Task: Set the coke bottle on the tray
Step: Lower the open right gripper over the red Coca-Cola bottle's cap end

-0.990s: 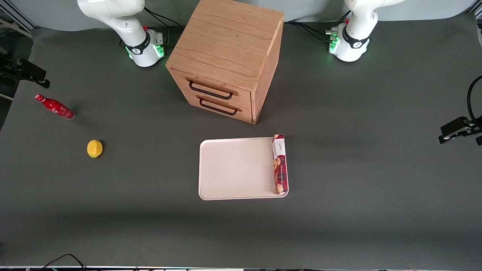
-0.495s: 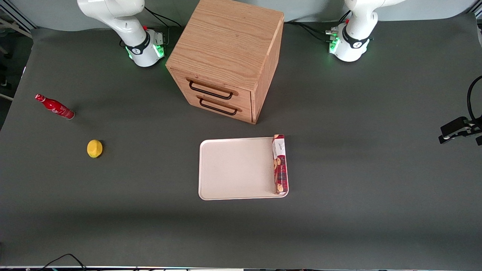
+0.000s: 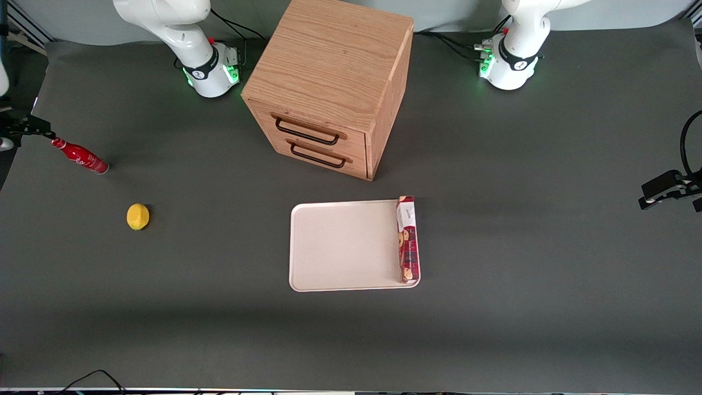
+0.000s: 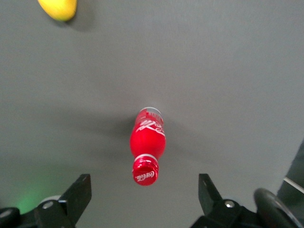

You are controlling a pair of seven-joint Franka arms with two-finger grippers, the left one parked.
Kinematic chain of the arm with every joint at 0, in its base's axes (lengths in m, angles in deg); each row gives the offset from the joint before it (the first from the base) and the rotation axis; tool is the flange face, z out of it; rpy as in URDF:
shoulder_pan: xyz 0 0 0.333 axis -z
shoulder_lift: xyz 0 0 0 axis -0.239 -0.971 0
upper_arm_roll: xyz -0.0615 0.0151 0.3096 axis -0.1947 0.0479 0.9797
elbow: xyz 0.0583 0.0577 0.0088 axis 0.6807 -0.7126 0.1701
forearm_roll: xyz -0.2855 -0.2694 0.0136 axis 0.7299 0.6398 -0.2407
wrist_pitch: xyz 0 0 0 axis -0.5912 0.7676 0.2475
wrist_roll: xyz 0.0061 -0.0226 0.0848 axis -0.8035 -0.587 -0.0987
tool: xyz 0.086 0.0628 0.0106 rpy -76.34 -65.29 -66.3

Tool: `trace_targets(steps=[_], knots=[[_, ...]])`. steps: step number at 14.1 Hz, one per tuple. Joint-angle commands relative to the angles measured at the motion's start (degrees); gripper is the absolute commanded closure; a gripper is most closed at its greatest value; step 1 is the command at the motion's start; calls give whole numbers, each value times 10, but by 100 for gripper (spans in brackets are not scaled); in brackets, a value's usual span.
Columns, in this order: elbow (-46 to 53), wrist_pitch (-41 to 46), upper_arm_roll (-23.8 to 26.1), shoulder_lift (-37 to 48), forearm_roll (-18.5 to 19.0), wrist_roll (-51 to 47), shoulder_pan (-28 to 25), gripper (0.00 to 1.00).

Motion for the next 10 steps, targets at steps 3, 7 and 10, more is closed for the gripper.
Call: trace_targets(steps=[3, 7, 10], knots=[[-79, -108, 2, 16, 11, 27, 28, 0], [-82, -124, -2, 14, 11, 51, 36, 11], [-83, -125, -3, 14, 9, 55, 36, 33]])
